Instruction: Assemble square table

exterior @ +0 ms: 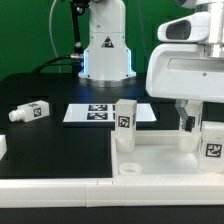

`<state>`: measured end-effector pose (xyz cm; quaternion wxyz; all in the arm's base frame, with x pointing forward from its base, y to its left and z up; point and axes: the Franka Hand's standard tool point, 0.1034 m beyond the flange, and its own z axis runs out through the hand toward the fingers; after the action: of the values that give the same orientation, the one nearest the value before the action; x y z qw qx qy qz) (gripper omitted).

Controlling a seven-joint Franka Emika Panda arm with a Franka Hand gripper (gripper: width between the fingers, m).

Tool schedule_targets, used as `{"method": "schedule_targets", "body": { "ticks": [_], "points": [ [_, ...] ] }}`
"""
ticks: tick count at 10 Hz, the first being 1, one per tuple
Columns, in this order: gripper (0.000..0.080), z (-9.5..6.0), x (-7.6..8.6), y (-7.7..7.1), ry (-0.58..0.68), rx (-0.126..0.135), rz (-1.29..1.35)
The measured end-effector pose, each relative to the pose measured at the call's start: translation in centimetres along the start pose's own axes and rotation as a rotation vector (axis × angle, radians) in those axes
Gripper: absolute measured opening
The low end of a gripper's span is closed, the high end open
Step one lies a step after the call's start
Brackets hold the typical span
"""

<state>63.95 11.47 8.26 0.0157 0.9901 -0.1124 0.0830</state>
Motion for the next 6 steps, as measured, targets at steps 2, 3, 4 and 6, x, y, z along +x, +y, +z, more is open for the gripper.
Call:
{"method": "schedule_targets", "body": {
  "ticks": [2, 3, 4, 6],
  "points": [
    [0.0649, -0.01, 0.41, 0.17, 0.018, 0.008, -0.062],
    [0.0522, -0.01, 0.42, 0.18, 0.018, 0.007, -0.048],
    [0.0522, 0.0, 0.41, 0.17, 0.017, 0.01, 0.008],
    [0.0282, 0.01, 0.39, 0.15, 0.016, 0.011, 0.125]
  ]
}}
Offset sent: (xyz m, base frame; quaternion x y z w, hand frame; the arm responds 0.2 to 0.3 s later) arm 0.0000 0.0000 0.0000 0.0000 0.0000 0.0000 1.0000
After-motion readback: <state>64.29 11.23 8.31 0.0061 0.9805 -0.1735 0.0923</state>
